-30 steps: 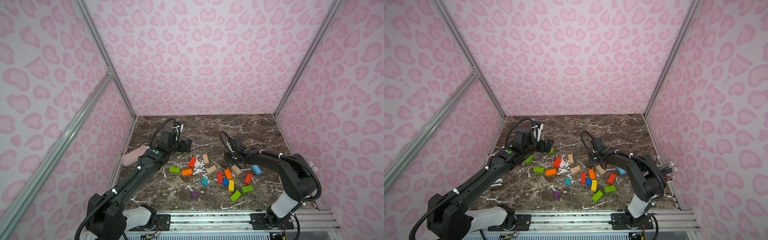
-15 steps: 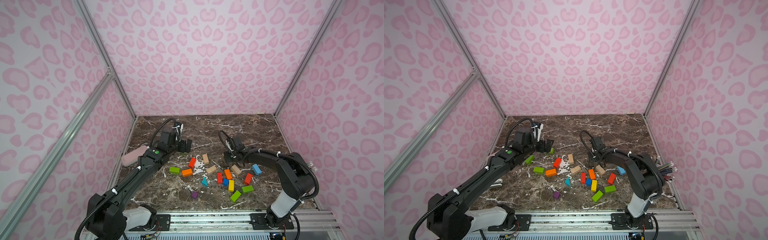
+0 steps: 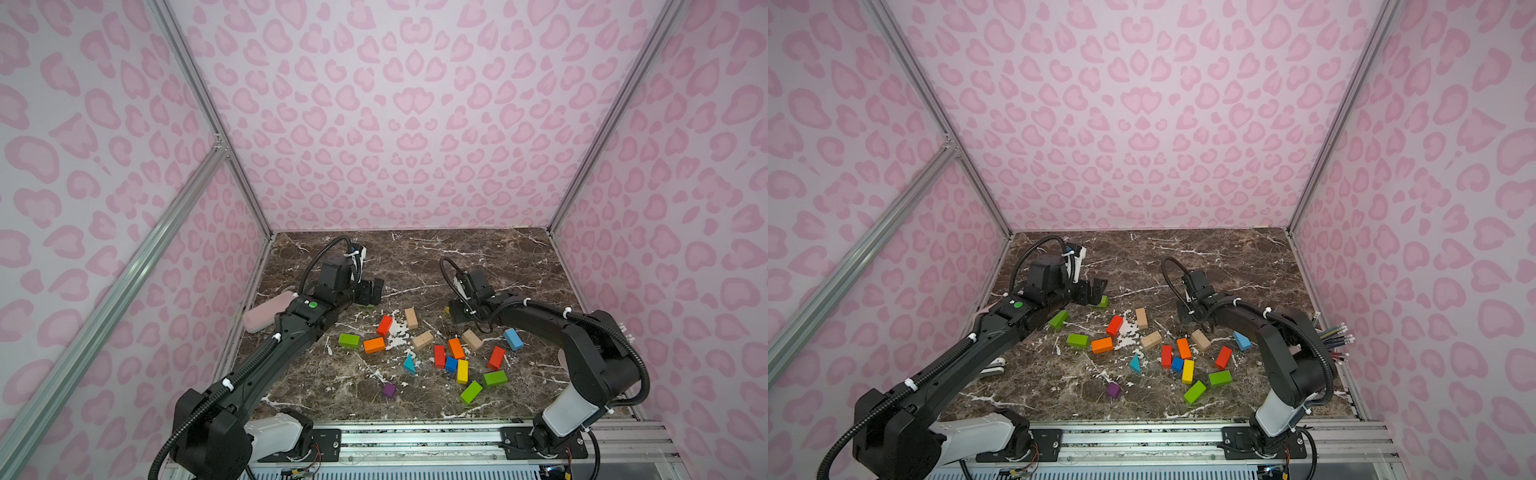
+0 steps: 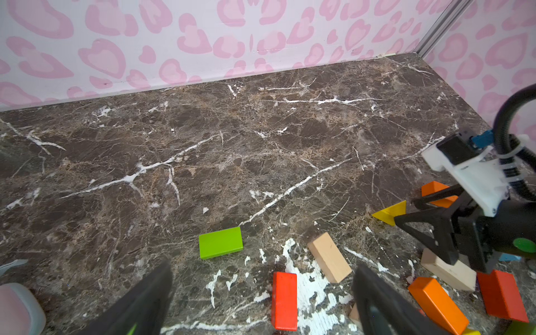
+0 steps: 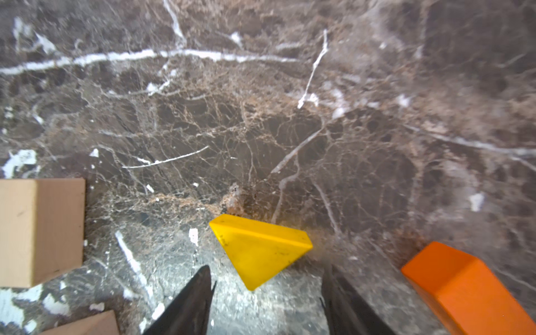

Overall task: Assemble a heart with building blocks
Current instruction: Assemble the building block at the center of the board.

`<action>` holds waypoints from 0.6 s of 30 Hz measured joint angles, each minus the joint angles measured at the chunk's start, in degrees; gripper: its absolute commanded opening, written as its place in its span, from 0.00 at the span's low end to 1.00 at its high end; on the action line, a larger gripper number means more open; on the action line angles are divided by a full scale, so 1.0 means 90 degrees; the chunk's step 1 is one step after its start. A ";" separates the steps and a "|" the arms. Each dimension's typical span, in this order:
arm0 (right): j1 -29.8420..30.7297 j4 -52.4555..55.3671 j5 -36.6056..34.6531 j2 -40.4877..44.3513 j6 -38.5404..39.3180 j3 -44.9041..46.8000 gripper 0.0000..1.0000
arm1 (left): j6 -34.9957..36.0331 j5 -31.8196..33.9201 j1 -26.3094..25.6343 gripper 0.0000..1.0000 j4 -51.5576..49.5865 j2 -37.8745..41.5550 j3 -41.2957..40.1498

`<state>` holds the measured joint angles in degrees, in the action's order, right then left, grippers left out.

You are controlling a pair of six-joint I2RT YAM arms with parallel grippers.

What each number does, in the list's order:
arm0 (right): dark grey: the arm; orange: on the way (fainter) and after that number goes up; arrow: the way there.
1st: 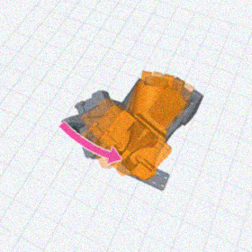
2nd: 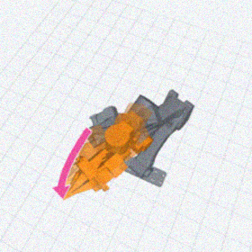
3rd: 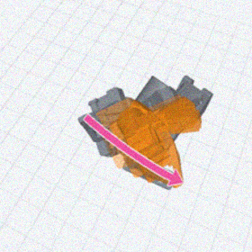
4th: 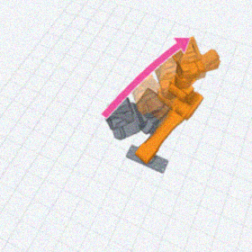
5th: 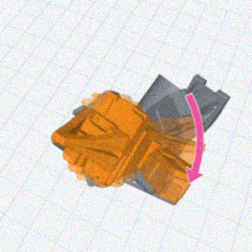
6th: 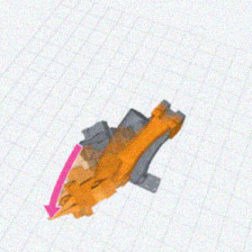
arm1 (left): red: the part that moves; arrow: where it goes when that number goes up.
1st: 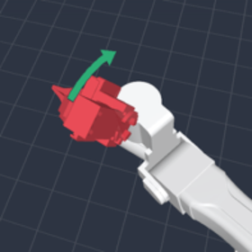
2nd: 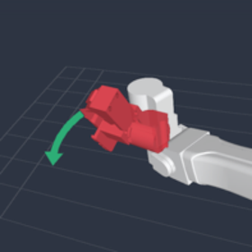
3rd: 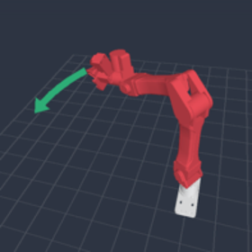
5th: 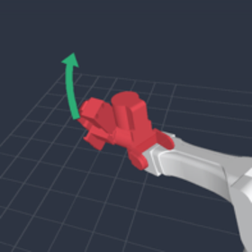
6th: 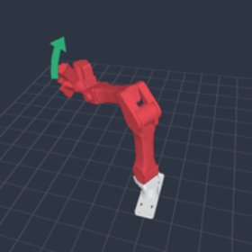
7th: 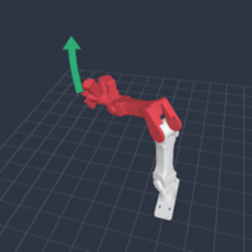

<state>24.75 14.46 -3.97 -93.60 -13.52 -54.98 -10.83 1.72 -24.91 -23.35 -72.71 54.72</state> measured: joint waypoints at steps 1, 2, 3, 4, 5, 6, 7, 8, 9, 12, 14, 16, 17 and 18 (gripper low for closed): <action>-0.0051 0.0019 -0.0002 0.0092 0.0000 0.0012 0.65 | -0.0002 0.0000 0.0000 0.99 0.0000 0.0000 0.0000; -0.0107 0.0027 -0.0002 0.0187 0.0002 0.0041 0.65 | -0.0002 0.0000 0.0000 0.99 0.0000 0.0000 0.0000; -0.0185 0.0087 -0.0002 0.0277 0.0000 0.0070 0.66 | -0.0002 -0.0024 0.0000 0.99 0.0000 0.0000 0.0000; -0.0255 0.0131 -0.0002 0.0340 0.0000 0.0090 0.66 | -0.0005 -0.0044 0.0000 0.99 0.0000 0.0000 0.0000; -0.0350 0.0175 -0.0002 0.0403 0.0000 0.0119 0.66 | -0.0005 -0.0049 0.0000 0.99 0.0002 -0.0005 -0.0005; -0.0447 0.0257 -0.0005 0.0457 0.0000 0.0124 0.66 | -0.0010 -0.0083 0.0000 0.99 0.0005 -0.0005 -0.0015; -0.0534 0.0291 -0.0005 0.0488 0.0002 0.0124 0.66 | -0.0024 -0.0138 0.0000 0.99 0.0012 -0.0005 -0.0032; -0.0644 0.0301 -0.0002 0.0515 0.0002 0.0124 0.67 | -0.0022 -0.0182 0.0000 0.99 0.0032 0.0002 -0.0066; -0.0748 0.0308 -0.0002 0.0527 0.0005 0.0121 0.67 | -0.0022 -0.0211 0.0000 0.99 0.0049 0.0019 -0.0107; -0.1037 0.0396 -0.0005 0.0529 0.0061 0.0119 0.69 | -0.0024 -0.0287 0.0000 0.99 0.0080 0.0143 -0.0236; -0.1209 0.0459 -0.0039 0.0527 0.0134 0.0117 0.70 | -0.0024 -0.0330 0.0000 0.99 0.0124 0.0214 -0.0289; -0.1345 0.0500 -0.0049 0.0508 0.0231 0.0104 0.72 | -0.0024 -0.0376 0.0000 1.00 0.0209 0.0274 -0.0340; -0.1401 0.0544 -0.0049 0.0476 0.0291 0.0070 0.73 | -0.0022 -0.0386 0.0000 1.00 0.0265 0.0308 -0.0372; -0.1435 0.0527 -0.0049 0.0447 0.0359 0.0046 0.74 | -0.0022 -0.0427 0.0000 1.00 0.0299 0.0335 -0.0391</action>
<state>11.84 19.20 -4.40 -89.58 -10.28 -54.57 -11.03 -2.13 -24.91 -20.67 -69.69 51.20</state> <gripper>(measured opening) 0.729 0.996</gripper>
